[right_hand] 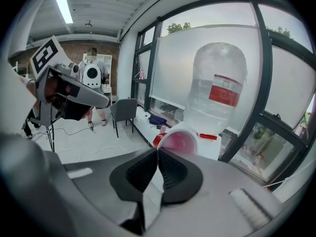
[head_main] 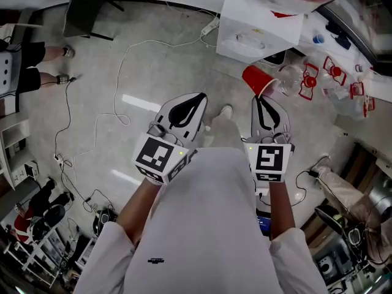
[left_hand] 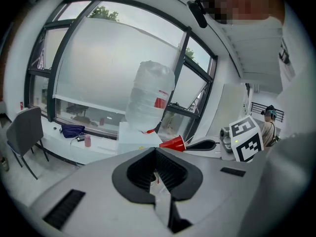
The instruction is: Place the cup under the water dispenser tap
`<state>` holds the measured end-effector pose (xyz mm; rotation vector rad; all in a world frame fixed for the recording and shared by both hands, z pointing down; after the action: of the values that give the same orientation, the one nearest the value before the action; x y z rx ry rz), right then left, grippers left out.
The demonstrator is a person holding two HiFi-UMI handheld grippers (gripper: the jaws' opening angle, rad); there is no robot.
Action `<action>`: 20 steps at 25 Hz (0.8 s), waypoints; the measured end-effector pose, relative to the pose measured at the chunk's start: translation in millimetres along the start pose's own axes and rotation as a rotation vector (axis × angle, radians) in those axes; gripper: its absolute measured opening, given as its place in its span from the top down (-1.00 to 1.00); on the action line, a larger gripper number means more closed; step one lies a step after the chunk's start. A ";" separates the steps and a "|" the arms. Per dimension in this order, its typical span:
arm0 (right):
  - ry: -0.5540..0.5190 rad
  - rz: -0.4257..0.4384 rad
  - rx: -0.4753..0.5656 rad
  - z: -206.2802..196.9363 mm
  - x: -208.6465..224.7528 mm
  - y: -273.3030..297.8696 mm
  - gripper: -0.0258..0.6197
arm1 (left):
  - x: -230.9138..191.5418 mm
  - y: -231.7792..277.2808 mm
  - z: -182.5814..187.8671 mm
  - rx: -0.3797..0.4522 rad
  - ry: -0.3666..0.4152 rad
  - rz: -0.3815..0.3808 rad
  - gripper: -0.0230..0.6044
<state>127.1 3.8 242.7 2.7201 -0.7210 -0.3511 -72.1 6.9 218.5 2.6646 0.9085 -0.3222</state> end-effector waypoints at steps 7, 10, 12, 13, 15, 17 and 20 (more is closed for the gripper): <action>-0.019 0.049 -0.017 -15.4 8.0 26.2 0.85 | -10.0 17.8 -9.0 -0.010 0.005 0.038 0.93; -0.020 0.074 -0.031 -26.3 4.7 39.9 0.85 | -16.2 21.6 -14.4 -0.033 0.004 0.050 0.93; -0.028 0.085 -0.031 -32.3 7.2 51.4 0.85 | -21.9 27.9 -19.2 -0.036 0.001 0.066 0.93; -0.034 0.094 -0.035 -35.8 8.6 55.7 0.85 | -23.4 30.4 -22.6 -0.039 -0.006 0.076 0.93; -0.050 0.109 -0.047 -43.9 10.7 63.4 0.85 | -25.8 35.1 -29.2 -0.049 -0.019 0.091 0.93; -0.066 0.122 -0.057 -51.5 11.8 71.8 0.85 | -29.3 39.3 -35.3 -0.058 -0.028 0.100 0.93; -0.079 0.137 -0.075 -61.9 12.8 85.5 0.85 | -35.9 45.0 -44.2 -0.071 -0.045 0.109 0.93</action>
<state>119.5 -59.5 327.8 2.5822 -0.8913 -0.4459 -66.9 -31.1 280.1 2.6186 0.7437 -0.3170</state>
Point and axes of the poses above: the fingertips, and each gripper's own axes: y forward along the fingers, x to its right, z out of its top, the point moved 8 cm from there along -y, backward along the fingers, and after that the axes turned 12 degrees about x, right-handed, at the moved point
